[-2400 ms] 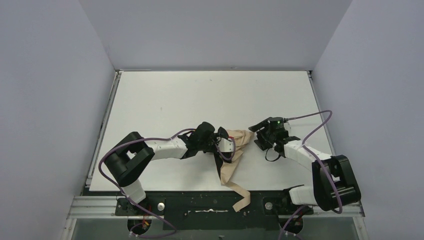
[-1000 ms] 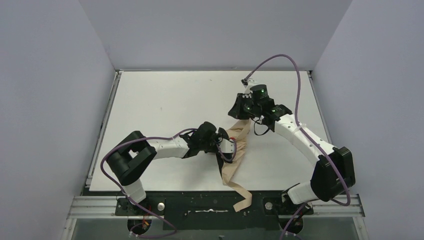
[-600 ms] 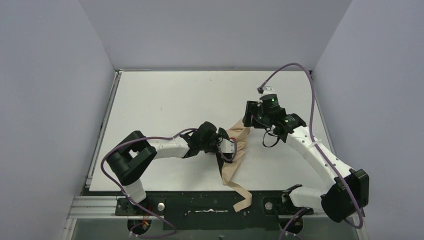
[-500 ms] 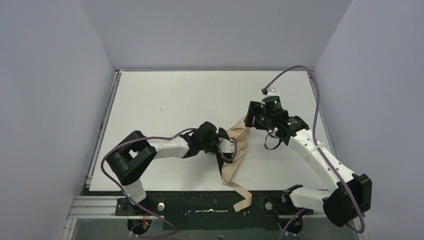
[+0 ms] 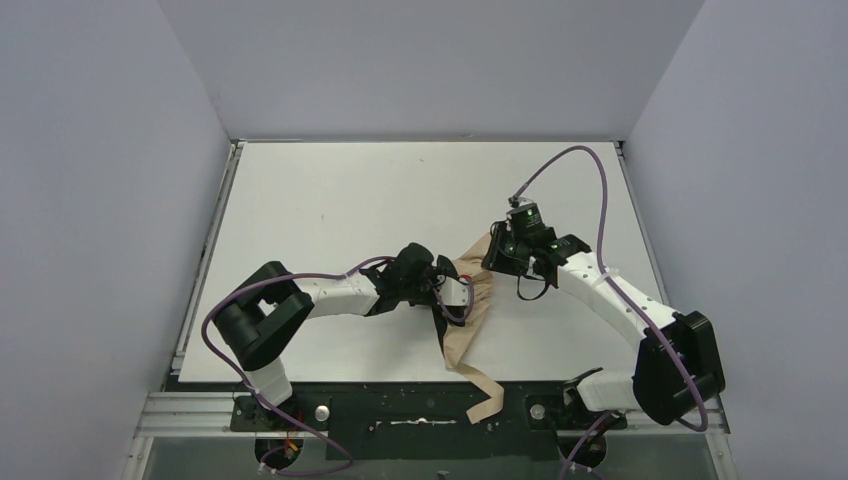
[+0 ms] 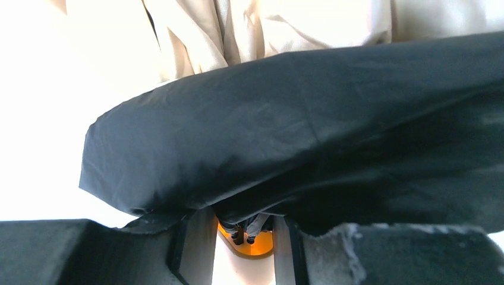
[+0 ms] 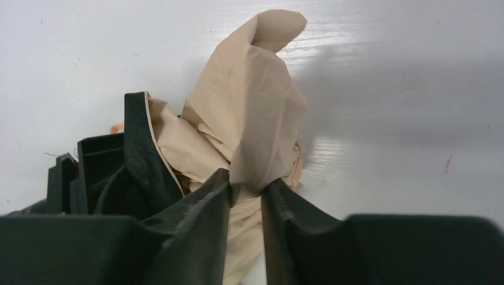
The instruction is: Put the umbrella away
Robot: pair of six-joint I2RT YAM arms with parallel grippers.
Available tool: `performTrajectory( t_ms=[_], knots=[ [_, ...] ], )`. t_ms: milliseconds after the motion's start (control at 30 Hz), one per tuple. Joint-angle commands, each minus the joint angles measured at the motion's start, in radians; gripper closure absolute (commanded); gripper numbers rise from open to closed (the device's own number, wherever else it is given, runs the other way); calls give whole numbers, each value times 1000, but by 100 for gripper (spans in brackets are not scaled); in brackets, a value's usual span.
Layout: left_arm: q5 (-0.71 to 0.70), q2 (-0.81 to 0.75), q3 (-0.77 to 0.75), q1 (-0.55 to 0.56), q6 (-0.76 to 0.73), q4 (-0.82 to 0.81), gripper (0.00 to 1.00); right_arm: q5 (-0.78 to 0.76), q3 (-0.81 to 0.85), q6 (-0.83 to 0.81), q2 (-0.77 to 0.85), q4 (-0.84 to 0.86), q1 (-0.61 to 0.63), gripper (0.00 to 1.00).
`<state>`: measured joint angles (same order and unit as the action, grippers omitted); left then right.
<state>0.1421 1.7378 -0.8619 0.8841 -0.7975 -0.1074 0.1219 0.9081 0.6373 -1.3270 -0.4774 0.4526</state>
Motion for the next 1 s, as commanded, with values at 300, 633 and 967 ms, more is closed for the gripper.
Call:
performTrajectory(
  t_ms=[300, 633, 967],
  knots=[
    [32, 21, -16, 11, -3, 101, 100, 215, 139, -34, 98, -168, 51, 100],
    [36, 26, -18, 12, -7, 106, 100, 218, 137, 2, 29, -41, 161, 100],
    [35, 19, -3, 14, -17, 91, 100, 178, 161, -15, -53, 16, 171, 100]
  ],
)
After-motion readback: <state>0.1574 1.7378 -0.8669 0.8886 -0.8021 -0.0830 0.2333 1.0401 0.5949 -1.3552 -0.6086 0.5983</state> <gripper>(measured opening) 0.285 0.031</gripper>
